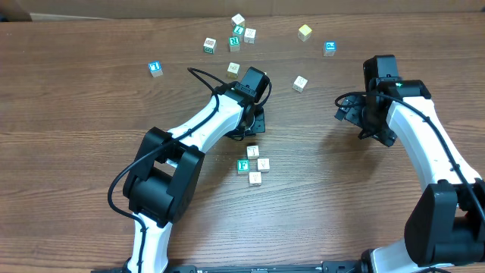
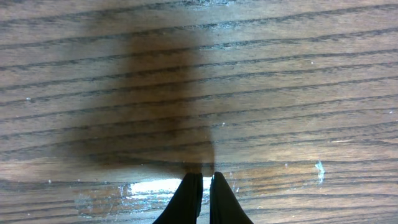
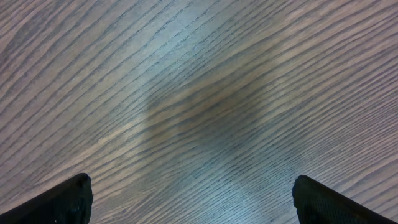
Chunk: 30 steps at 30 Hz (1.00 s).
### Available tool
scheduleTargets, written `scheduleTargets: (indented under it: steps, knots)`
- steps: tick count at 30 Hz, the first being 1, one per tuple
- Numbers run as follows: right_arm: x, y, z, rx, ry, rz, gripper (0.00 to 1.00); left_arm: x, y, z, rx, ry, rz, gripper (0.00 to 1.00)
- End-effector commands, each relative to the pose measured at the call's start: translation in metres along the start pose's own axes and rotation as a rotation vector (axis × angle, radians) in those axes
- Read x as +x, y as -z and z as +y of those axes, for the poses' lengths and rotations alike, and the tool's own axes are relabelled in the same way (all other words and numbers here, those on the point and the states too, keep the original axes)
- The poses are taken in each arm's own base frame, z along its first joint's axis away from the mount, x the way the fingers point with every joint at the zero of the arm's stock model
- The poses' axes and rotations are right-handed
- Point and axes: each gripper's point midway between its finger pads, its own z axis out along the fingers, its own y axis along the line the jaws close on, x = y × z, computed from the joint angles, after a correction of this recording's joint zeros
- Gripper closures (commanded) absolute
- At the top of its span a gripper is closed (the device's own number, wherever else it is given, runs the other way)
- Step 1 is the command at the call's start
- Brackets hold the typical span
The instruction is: Form a circle
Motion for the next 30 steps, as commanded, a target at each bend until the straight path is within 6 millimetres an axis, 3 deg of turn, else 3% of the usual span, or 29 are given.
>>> scheduleTargets:
  steps: [1, 13, 30]
  knots:
    - [-0.007, 0.008, -0.001, -0.008, -0.009, -0.032, 0.0, 0.006, -0.006, 0.005, -0.024, -0.013, 0.012, 0.96]
    - [-0.007, 0.008, -0.001, -0.008, -0.009, -0.032, 0.0, 0.007, -0.006, -0.005, -0.01, -0.032, -0.001, 0.96]
    - [-0.007, 0.008, -0.001, -0.008, -0.009, -0.032, 0.0, 0.017, -0.006, -0.001, -0.032, -0.035, 0.033, 0.95]
